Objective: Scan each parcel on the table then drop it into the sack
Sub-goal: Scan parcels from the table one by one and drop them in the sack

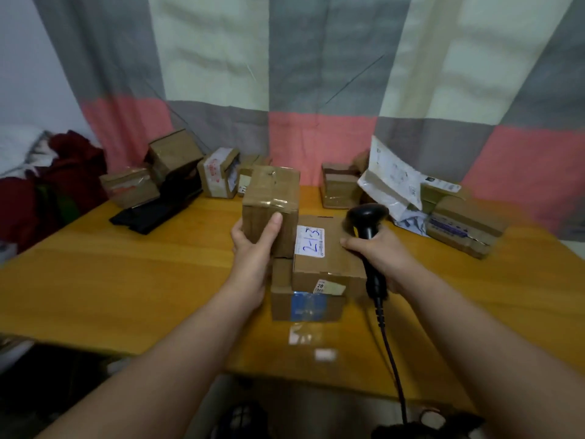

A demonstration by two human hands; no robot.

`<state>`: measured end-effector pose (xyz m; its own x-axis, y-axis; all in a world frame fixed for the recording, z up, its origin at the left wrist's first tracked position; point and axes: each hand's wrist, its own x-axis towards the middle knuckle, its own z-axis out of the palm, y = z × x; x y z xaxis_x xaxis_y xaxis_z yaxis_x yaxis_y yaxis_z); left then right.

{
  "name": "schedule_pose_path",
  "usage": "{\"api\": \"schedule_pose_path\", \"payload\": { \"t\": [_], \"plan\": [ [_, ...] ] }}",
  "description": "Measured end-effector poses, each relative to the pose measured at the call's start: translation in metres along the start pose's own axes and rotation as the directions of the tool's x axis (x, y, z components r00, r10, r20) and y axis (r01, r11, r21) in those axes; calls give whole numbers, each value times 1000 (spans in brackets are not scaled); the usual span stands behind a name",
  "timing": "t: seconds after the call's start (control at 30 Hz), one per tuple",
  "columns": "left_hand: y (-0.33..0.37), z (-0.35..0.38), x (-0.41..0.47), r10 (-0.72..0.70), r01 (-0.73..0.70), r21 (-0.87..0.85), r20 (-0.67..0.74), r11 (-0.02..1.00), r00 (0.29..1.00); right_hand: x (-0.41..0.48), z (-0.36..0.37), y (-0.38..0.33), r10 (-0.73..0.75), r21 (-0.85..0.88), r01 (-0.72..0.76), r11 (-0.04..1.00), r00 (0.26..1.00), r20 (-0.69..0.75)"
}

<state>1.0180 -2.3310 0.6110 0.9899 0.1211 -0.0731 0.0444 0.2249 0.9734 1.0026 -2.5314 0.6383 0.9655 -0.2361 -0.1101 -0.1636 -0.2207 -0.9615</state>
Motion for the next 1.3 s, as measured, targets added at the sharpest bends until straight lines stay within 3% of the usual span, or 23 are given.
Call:
{"api": "schedule_pose_path", "payload": {
  "t": [0.13,0.27,0.4,0.5,0.6,0.73,0.83,0.9,1.0,1.1,1.2,1.23,1.3],
  "plan": [
    [29,0,-23,-110,117,66,-106,991,988,-26,2,-14,-149,-210,122,970,982,-118],
    [49,-6,-22,-188,196,74,-111,978,976,-43,8,-33,-289,-273,242,931,946,-146],
    [50,-13,-20,-228,237,252,-66,938,971,-48,16,-49,-342,-150,319,936,924,-171],
    [41,-12,-20,-238,232,215,0,949,971,-52,23,-50,-246,58,246,967,969,-9],
    [33,-3,-18,-136,125,258,28,958,990,-50,29,-45,-200,106,192,976,977,70],
    [29,1,-7,-3,30,368,-73,929,997,-42,25,-38,-232,-9,233,972,970,76],
    [37,-12,7,295,-168,579,-131,798,947,-34,14,-32,-209,-99,217,971,974,85],
    [49,-20,23,424,-311,669,-7,675,905,-26,9,-33,-183,-115,190,975,981,65],
    [65,-24,48,344,-399,737,238,545,909,-17,5,-42,-209,-114,210,971,978,21],
    [69,-20,57,289,-440,736,335,514,897,-14,8,-51,-268,-56,270,961,963,35],
    [64,-4,49,353,-528,773,413,352,840,-13,16,-54,-291,34,289,957,955,57],
    [63,3,44,360,-555,759,440,341,823,-13,18,-54,-295,67,292,954,954,46],
    [61,13,36,400,-611,671,468,420,788,-13,21,-54,-291,152,286,946,956,16]
  ]
}}
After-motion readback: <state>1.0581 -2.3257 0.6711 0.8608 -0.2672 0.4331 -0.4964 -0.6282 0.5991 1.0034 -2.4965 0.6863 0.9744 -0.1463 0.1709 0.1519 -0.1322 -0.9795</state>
